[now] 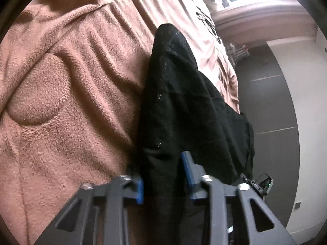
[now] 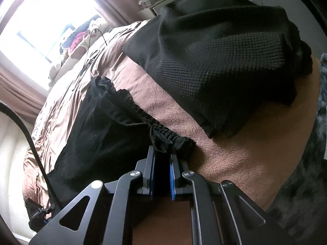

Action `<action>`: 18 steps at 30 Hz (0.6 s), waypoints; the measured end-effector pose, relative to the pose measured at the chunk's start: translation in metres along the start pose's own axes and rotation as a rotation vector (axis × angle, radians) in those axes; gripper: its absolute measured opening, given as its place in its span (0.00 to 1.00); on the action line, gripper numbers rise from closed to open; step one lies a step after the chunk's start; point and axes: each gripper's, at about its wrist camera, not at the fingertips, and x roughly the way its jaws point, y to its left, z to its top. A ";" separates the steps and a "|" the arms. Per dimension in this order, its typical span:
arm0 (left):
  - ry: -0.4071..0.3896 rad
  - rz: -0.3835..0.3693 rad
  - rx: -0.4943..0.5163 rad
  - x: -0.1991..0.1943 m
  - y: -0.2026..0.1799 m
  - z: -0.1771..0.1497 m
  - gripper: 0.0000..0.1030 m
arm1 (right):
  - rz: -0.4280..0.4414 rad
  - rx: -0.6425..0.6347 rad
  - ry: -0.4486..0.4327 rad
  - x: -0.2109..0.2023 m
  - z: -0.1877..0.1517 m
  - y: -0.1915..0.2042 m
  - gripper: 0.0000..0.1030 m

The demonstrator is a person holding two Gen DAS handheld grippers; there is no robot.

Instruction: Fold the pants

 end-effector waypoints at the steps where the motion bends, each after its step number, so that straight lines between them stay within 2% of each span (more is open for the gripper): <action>1: -0.009 0.003 0.010 -0.001 -0.004 -0.001 0.10 | -0.004 -0.006 0.004 0.001 0.000 0.001 0.08; 6: -0.062 0.014 0.039 -0.012 -0.023 -0.002 0.05 | 0.000 -0.027 0.019 -0.003 0.004 0.003 0.09; 9: -0.075 0.002 0.055 -0.022 -0.032 -0.003 0.05 | -0.024 -0.075 0.025 -0.003 0.005 0.008 0.16; 11: -0.083 0.000 0.070 -0.028 -0.038 -0.004 0.05 | -0.046 -0.105 0.034 -0.001 0.005 0.011 0.24; 12: -0.086 0.001 0.072 -0.029 -0.039 -0.004 0.05 | -0.047 -0.114 0.040 0.000 0.006 0.012 0.35; 13: -0.091 -0.002 0.076 -0.032 -0.042 -0.004 0.05 | -0.043 -0.121 0.045 0.000 0.006 0.013 0.52; 14: -0.097 -0.007 0.078 -0.034 -0.044 -0.003 0.05 | -0.042 -0.127 0.048 0.002 0.005 0.014 0.58; 18: -0.121 -0.045 0.062 -0.045 -0.050 -0.002 0.05 | -0.052 -0.152 0.057 0.008 0.002 0.018 0.60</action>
